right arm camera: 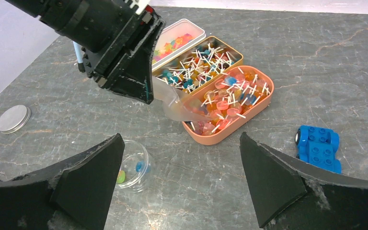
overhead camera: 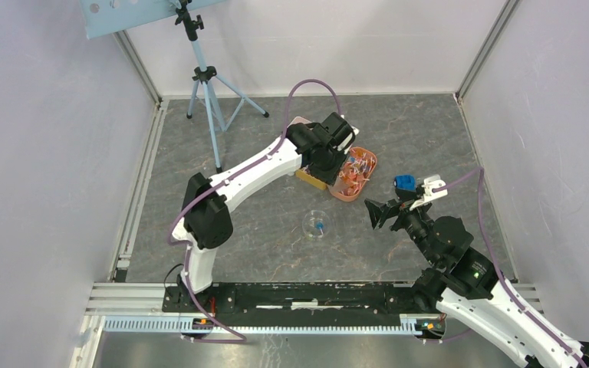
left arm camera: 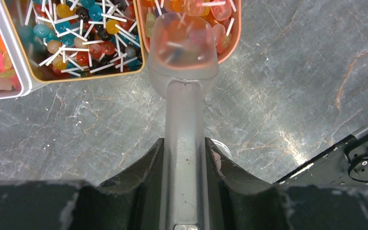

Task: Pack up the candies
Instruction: Scoop the fake candies from the storage box.

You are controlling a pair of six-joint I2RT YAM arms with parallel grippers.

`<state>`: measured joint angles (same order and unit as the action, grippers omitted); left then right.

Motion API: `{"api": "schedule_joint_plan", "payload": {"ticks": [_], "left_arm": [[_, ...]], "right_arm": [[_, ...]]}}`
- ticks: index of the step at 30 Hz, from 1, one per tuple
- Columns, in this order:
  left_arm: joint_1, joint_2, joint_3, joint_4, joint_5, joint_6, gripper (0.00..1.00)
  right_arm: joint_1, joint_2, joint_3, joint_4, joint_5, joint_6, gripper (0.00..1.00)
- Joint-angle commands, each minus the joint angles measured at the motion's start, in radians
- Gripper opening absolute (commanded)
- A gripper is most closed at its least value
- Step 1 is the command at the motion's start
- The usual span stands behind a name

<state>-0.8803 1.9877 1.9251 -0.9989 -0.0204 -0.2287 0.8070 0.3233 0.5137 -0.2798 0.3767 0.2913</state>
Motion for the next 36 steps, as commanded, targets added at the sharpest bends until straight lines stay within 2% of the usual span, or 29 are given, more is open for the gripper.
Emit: {"api": "schedule_joint_plan", "payload": {"ticks": [1, 8, 15, 36], "left_arm": [[0.01, 0.036, 0.038, 0.064, 0.016, 0.051, 0.02], [0.013, 0.052, -0.027, 0.141, 0.009, 0.034, 0.02], [0.017, -0.006, -0.185, 0.262, -0.031, 0.034, 0.02], [0.019, -0.131, -0.454, 0.527, -0.04, 0.06, 0.02]], "right_arm": [[0.003, 0.002, 0.005, 0.025, -0.005, 0.005, 0.98], [0.002, -0.008, 0.005, 0.013, -0.004, 0.01, 0.98], [0.002, -0.012, -0.001, 0.009, -0.002, 0.009, 0.98], [0.003, 0.007, -0.004, 0.028, 0.005, 0.004, 0.98]]}}
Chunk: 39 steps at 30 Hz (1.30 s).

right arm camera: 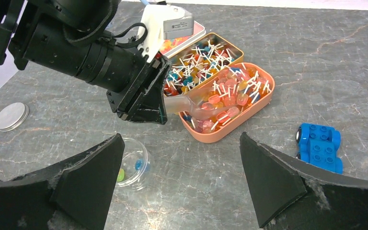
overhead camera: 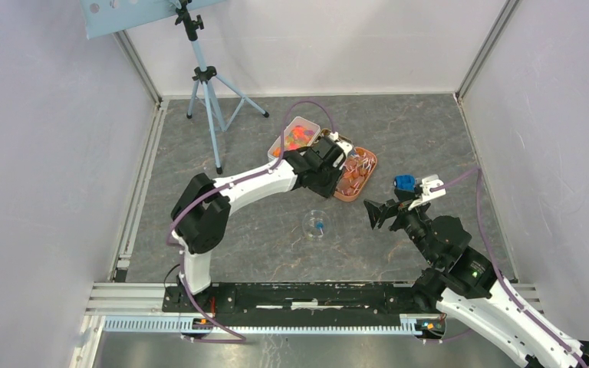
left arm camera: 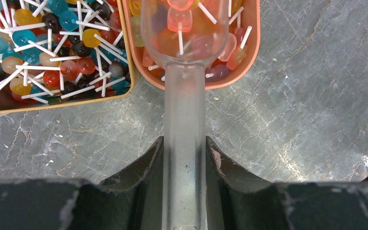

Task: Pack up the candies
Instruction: Scoop the fake candies from the storage box.

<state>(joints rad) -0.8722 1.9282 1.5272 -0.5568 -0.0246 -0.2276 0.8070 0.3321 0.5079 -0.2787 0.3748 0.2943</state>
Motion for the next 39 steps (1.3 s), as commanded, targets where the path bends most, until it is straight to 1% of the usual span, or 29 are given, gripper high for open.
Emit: {"api": "schedule_joint_plan", "payload": {"ticks": [1, 8, 11, 16, 20, 31, 39], "left_arm": [[0.012, -0.084, -0.078, 0.108, -0.038, 0.063, 0.02], [0.011, -0.158, -0.224, 0.278, -0.065, 0.091, 0.02], [0.012, -0.173, -0.252, 0.309, -0.069, 0.095, 0.02], [0.012, -0.227, -0.331, 0.432, -0.074, 0.097, 0.02], [0.012, -0.255, -0.369, 0.494, -0.07, 0.105, 0.02], [0.012, -0.286, -0.391, 0.495, -0.065, 0.109, 0.02], [0.012, -0.332, -0.457, 0.552, -0.074, 0.109, 0.02]], "right_arm": [[0.003, -0.002, 0.001, 0.028, 0.008, 0.002, 0.98], [0.003, 0.013, 0.015, 0.023, 0.004, 0.0, 0.98], [0.003, 0.012, 0.014, 0.023, 0.007, 0.002, 0.98], [0.002, 0.017, 0.002, 0.032, 0.003, 0.01, 0.98], [0.003, 0.027, -0.003, 0.038, 0.0, 0.014, 0.98], [0.002, 0.032, 0.003, 0.041, -0.002, 0.015, 0.98], [0.002, 0.031, 0.004, 0.041, -0.004, 0.016, 0.98]]}}
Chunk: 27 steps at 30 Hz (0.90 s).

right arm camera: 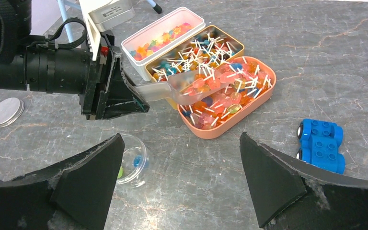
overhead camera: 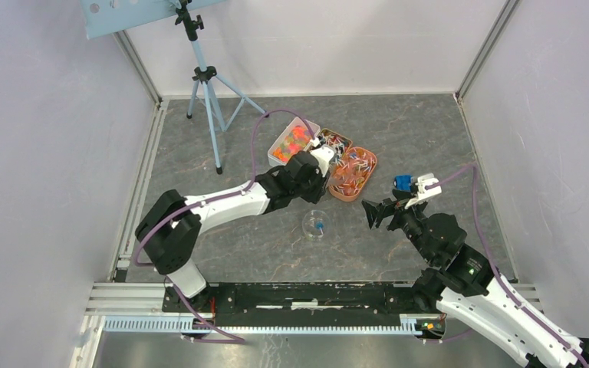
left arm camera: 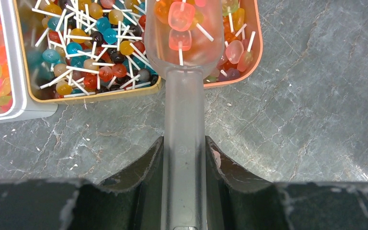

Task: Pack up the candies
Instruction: Scoop the fake candies from the storage box.

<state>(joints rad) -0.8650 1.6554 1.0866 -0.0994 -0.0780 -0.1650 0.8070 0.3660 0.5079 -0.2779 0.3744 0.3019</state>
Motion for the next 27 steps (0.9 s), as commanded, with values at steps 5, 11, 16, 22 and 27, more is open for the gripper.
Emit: {"api": "schedule_joint_plan", "payload": {"ticks": [5, 11, 16, 22, 27], "left_arm": [[0.004, -0.104, -0.067, 0.148, -0.014, 0.05, 0.02], [0.005, -0.162, -0.111, 0.165, -0.026, 0.065, 0.02], [0.005, -0.213, -0.142, 0.176, -0.035, 0.073, 0.02], [0.004, -0.295, -0.195, 0.225, -0.021, 0.081, 0.02], [0.005, -0.34, -0.202, 0.212, -0.024, 0.093, 0.02]], "right_arm": [[0.003, 0.001, 0.001, 0.043, -0.004, 0.01, 0.98], [0.004, 0.004, 0.001, 0.051, -0.007, 0.011, 0.98], [0.003, 0.015, -0.009, 0.063, -0.011, 0.012, 0.98], [0.003, 0.022, -0.005, 0.069, -0.012, 0.011, 0.98], [0.002, 0.029, -0.006, 0.069, 0.022, 0.003, 0.98]]}}
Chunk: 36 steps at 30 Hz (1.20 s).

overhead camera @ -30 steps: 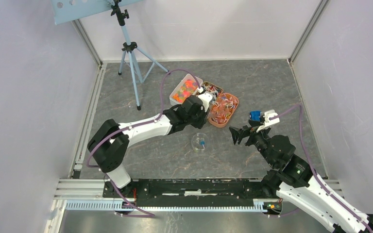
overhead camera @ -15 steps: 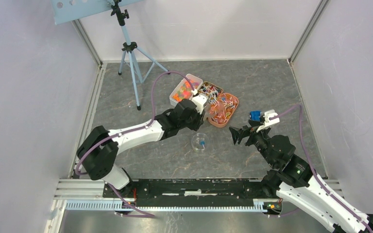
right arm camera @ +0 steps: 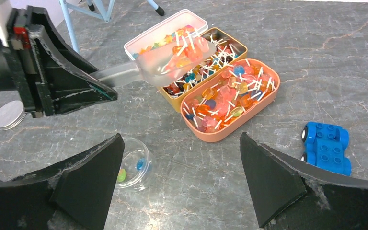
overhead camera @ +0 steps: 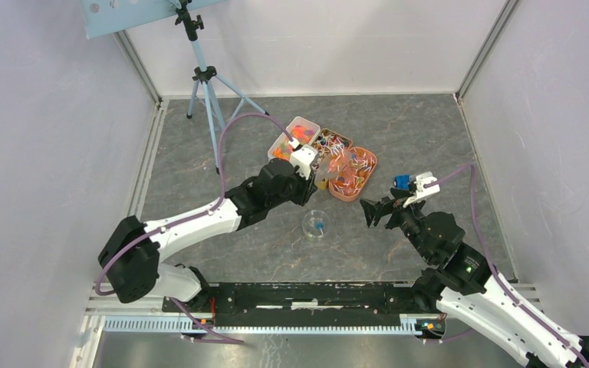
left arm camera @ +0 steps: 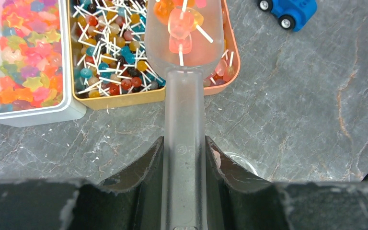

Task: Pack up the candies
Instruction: Scoop the fake candies from the storage box, then place the fake candies in the packing bottle.

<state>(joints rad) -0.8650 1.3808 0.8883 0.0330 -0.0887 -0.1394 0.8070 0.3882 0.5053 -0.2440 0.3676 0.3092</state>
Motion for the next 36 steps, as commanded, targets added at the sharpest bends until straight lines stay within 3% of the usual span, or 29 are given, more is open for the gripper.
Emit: {"api": "schedule_joint_plan", "payload": {"ticks": [1, 9, 18, 23, 36], "left_arm": [[0.004, -0.077, -0.011, 0.086, -0.014, 0.067, 0.02], [0.004, -0.162, -0.04, 0.086, -0.035, 0.077, 0.02], [0.004, -0.266, -0.029, -0.028, -0.008, 0.03, 0.02], [0.004, -0.35, 0.004, -0.208, -0.035, 0.001, 0.02], [0.004, -0.6, 0.053, -0.641, 0.083, -0.1, 0.02]], "right_arm": [[0.003, 0.004, -0.005, 0.037, 0.034, -0.005, 0.98], [0.003, 0.007, -0.005, 0.056, 0.022, -0.005, 0.98], [0.004, 0.011, -0.008, 0.063, 0.019, -0.006, 0.98], [0.003, 0.013, -0.005, 0.058, 0.019, -0.012, 0.98], [0.003, 0.006, -0.021, 0.052, 0.019, -0.004, 0.98]]}}
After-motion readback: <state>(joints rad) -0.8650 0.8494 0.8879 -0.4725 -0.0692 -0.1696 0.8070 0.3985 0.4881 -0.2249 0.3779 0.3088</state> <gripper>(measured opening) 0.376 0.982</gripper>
